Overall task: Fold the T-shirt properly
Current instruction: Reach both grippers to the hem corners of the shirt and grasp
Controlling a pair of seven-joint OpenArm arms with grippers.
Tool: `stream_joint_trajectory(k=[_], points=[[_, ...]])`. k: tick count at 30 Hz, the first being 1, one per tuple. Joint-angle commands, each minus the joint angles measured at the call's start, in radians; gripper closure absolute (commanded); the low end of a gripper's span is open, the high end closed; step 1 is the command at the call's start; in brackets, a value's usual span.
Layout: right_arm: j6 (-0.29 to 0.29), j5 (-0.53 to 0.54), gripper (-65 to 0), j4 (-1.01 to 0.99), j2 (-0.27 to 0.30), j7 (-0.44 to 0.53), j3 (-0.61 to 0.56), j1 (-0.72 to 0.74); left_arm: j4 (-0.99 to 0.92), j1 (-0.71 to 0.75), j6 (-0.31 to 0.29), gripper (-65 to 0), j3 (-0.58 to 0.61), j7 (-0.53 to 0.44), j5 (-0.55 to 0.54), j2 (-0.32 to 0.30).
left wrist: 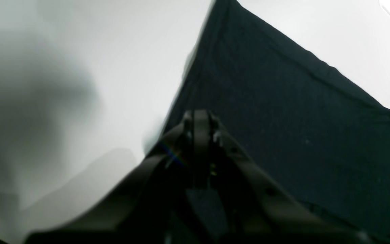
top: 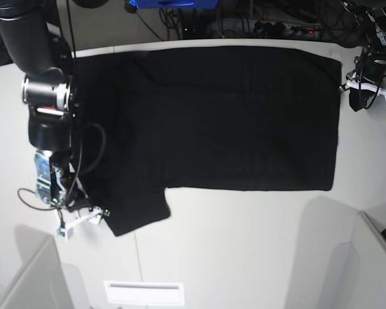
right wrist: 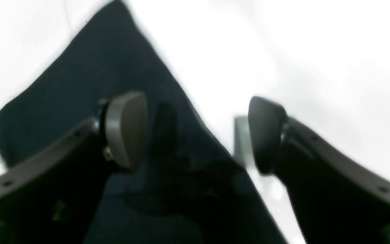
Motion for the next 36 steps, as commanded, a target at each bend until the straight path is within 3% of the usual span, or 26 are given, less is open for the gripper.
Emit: stream_joint_trajectory(k=[1, 5, 12, 16, 22, 23, 29, 31, 34, 36], points=[[0.023, 0.007, -44.6, -0.043, 0.007, 0.049, -0.018, 0.059, 0.015, 0.004, -0.007, 0.0, -0.006, -0.018, -0.015, -0.011], [0.089, 0.005, -44.0, -0.174, 0.000, 0.117, -0.060, 0.100, 0.015, 0.012, -0.007, 0.0, -0.006, -0.020, -0.015, -0.011], [0.099, 0.005, -41.1, -0.173, -0.013, 0.117, -0.113, 0.074, 0.013, 0.015, -0.007, 0.0, -0.006, -0.020, -0.015, -0.011], [0.095, 0.004, -24.9, -0.173, -0.013, 0.117, -0.121, 0.070, 0.013, 0.006, -0.007, 0.0, -0.006, -0.020, 0.006, -0.011], [0.095, 0.004, 0.0, -0.173, -0.011, 0.118, -0.161, 0.070, 0.013, -0.060, -0.007, 0.0, -0.001, -0.020, 0.159, -0.011], [0.093, 0.004, 0.0, -0.173, -0.011, 0.118, -0.161, 0.070, 0.012, -0.077, -0.007, -1.0, 0.002, -0.020, 0.182, -0.011], [0.093, 0.004, 0.0, -0.173, -0.014, 0.115, -0.159, 0.071, -0.043, -0.220, -0.007, -47.1, 0.005, -0.020, 0.313, -0.011], [0.093, 0.004, 0.0, -0.173, -0.014, 0.115, -0.155, 0.071, -0.088, -0.287, -0.007, -55.9, 0.005, -0.020, 0.337, -0.013], [0.093, 0.004, 0.0, -0.171, -0.013, 0.115, -0.159, 0.073, -0.194, -0.410, -0.010, -58.4, 0.029, -0.020, 0.422, -0.054], [0.093, 0.004, 0.0, -0.171, -0.013, 0.115, -0.156, 0.074, -0.292, -0.484, -0.010, -57.8, 0.120, -0.020, 0.489, -0.100]])
